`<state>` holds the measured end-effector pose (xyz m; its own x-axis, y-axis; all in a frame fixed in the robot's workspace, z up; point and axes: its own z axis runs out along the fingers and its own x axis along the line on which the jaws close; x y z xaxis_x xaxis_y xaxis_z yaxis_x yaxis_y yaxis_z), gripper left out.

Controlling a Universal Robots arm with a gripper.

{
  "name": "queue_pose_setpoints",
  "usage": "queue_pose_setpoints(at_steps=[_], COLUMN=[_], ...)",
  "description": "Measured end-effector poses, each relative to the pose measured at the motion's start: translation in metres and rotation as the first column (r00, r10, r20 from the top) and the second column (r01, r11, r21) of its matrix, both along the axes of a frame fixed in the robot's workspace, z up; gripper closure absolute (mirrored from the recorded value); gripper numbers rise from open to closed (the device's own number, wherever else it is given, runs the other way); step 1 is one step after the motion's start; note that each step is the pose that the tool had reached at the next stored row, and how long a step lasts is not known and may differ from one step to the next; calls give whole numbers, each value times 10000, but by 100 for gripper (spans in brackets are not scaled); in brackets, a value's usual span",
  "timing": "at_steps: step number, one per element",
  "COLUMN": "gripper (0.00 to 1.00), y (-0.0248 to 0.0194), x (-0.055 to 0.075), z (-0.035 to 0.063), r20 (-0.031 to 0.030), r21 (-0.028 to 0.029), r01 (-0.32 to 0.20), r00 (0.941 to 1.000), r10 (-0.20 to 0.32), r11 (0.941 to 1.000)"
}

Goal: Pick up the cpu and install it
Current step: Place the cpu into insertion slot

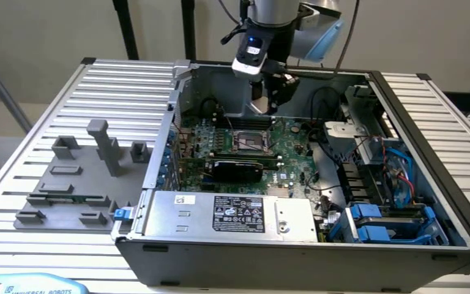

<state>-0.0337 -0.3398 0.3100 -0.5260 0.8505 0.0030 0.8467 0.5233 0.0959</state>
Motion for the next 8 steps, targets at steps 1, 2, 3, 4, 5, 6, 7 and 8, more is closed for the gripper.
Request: queue_pose_setpoints(at_steps=[1, 2, 3, 4, 5, 6, 7, 8], gripper=[45, 45, 45, 45, 45, 45, 45, 45], y=[0, 0, 0, 0, 0, 0, 0, 0], x=[0, 0, 0, 0, 0, 0, 0, 0], z=[-5, -9, -14, -18, -23, -28, -33, -38], r20=[1, 1, 1, 1, 1, 1, 1, 1], r21=[1, 1, 1, 1, 2, 2, 2, 2], r01=[180, 359, 540, 719, 898, 1094, 1272, 1451], r00=[9998, 9994, 9985, 9974, 9960, 9940, 9919, 9894], r10=[-180, -359, -540, -719, -898, -1094, -1272, -1451], r11=[9998, 9994, 9985, 9974, 9960, 9940, 9919, 9894])
